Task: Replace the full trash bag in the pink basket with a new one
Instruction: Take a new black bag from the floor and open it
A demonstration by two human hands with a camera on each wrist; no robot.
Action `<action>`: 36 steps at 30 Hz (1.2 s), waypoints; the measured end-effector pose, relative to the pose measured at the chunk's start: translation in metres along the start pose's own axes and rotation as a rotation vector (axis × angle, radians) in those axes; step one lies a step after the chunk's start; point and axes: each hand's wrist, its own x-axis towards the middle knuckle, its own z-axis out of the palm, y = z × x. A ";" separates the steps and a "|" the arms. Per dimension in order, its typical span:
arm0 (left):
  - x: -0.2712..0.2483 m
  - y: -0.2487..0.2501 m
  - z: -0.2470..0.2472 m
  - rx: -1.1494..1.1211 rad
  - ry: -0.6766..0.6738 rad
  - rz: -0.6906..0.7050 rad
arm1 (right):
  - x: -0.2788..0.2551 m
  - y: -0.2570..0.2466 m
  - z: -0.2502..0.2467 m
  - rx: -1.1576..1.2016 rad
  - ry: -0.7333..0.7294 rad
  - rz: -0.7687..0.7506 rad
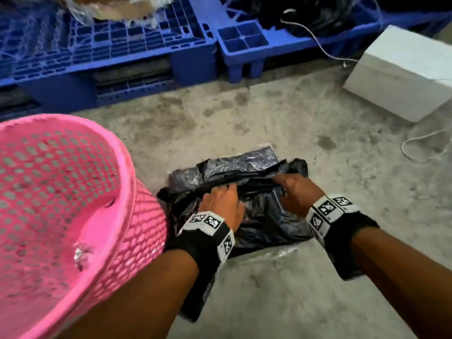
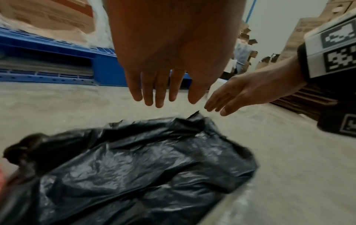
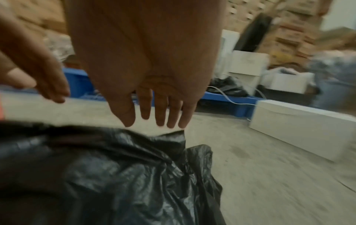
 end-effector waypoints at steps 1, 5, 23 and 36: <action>0.013 -0.008 0.018 0.008 0.041 -0.036 | 0.019 0.006 0.012 -0.068 0.009 -0.045; 0.042 -0.037 0.056 0.053 0.184 -0.045 | 0.056 0.012 0.034 -0.263 -0.015 -0.107; -0.044 0.029 -0.082 -0.497 0.425 0.108 | -0.113 -0.017 -0.127 0.527 0.239 -0.122; -0.189 -0.045 -0.229 -0.558 0.900 0.724 | -0.170 -0.169 -0.236 0.603 0.494 -0.625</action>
